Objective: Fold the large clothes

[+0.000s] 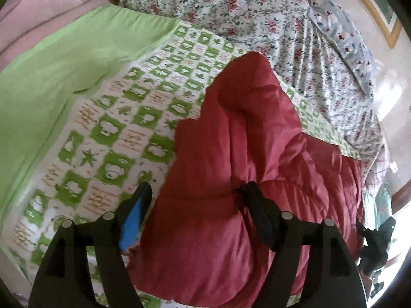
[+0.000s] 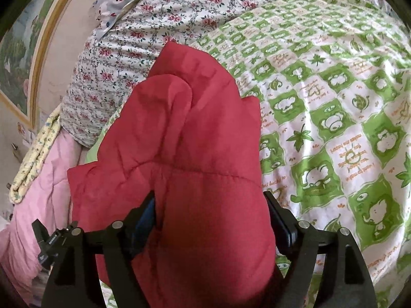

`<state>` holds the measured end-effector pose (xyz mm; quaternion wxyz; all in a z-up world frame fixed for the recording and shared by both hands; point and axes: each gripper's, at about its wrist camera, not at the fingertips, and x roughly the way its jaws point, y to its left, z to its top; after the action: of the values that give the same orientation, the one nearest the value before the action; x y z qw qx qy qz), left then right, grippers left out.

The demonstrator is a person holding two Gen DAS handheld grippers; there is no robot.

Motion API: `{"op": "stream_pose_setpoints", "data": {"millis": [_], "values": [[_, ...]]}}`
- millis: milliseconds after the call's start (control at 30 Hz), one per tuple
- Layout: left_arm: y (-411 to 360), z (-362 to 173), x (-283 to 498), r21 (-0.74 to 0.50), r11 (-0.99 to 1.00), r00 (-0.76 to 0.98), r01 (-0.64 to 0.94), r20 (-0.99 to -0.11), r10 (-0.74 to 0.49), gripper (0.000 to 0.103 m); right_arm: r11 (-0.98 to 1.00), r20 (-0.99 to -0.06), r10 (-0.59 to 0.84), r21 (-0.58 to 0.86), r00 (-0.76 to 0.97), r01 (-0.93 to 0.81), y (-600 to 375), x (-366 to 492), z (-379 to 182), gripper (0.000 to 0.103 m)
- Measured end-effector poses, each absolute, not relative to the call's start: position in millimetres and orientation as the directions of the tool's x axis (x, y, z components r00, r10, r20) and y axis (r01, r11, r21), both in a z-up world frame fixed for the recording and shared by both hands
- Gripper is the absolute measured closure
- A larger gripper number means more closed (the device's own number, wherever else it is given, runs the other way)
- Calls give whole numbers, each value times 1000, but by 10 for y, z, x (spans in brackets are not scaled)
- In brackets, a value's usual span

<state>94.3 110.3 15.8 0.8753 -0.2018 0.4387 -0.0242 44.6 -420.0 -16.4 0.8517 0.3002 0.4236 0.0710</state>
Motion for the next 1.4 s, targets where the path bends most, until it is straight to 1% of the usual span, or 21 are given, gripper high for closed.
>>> {"op": "stream_pose_setpoints", "data": {"millis": [133, 267, 400, 600, 733, 800, 900, 1000, 1067, 1167, 1400], "values": [[1101, 311, 852, -357, 928, 646, -109, -735, -207, 29, 834, -688, 307, 527, 657, 161, -4207, 383, -72, 20], [1021, 498, 697, -330, 943, 680, -45, -702, -213, 29, 876, -665, 210, 454, 717, 164, -4162, 208, 148, 20], [837, 619, 562, -318, 947, 691, 44, -675, -258, 29, 922, -644, 155, 367, 750, 124, -4031, 63, 379, 20], [463, 684, 414, -286, 940, 681, 187, -651, -334, 29, 974, -646, 171, 226, 744, -28, -3534, 35, 617, 20], [270, 607, 344, -285, 919, 646, 273, -653, -394, 29, 971, -665, 236, 197, 708, -139, -3203, 96, 590, 20], [230, 522, 325, -291, 908, 626, 301, -659, -418, 29, 969, -683, 247, 185, 688, -164, -3095, 125, 535, 20], [235, 340, 355, -285, 913, 606, 294, -683, -408, 29, 965, -716, 260, 168, 647, -202, -2957, 202, 398, 20], [243, 206, 414, -249, 929, 618, 275, -694, -369, 29, 976, -765, 192, 85, 615, -199, -2846, 345, 216, 19], [250, 184, 492, -256, 929, 619, 266, -694, -368, 29, 980, -766, 168, 61, 621, -189, -2852, 406, 174, 19], [248, 193, 671, -266, 932, 610, 247, -705, -363, 29, 987, -772, 139, 60, 620, -146, -2933, 565, 148, 19], [146, 175, 1090, -231, 951, 613, 206, -727, -309, 28, 994, -799, 109, 69, 591, -90, -3132, 986, 83, 20]]}}
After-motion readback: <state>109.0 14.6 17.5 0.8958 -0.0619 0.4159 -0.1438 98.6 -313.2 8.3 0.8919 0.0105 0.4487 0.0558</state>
